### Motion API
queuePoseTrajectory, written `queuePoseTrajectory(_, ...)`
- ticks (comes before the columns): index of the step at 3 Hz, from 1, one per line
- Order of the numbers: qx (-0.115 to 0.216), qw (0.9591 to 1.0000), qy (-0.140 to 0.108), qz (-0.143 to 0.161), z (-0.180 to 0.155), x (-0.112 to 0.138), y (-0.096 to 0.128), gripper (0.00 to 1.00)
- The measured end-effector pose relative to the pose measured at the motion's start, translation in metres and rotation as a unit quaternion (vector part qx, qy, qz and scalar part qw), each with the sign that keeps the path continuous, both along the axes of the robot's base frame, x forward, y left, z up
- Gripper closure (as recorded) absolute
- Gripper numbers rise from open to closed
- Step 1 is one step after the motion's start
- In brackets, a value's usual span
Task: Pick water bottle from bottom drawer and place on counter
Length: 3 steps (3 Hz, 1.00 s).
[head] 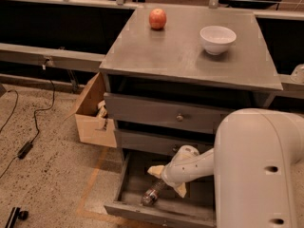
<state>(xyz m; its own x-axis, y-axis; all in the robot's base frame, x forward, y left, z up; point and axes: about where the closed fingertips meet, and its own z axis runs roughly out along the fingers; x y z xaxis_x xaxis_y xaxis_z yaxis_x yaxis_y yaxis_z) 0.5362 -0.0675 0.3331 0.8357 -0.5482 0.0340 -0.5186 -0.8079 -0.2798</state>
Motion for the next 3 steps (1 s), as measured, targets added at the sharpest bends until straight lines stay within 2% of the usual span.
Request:
queuePoseTrajectory(2, 0.023, 0.9988, 0.027, -0.035, -0.082, 0.018, 0.032, 0.00)
queuePoseTrajectory(3, 0.027, 0.9985, 0.038, -0.027, -0.119, 0.022, 0.049, 0.00)
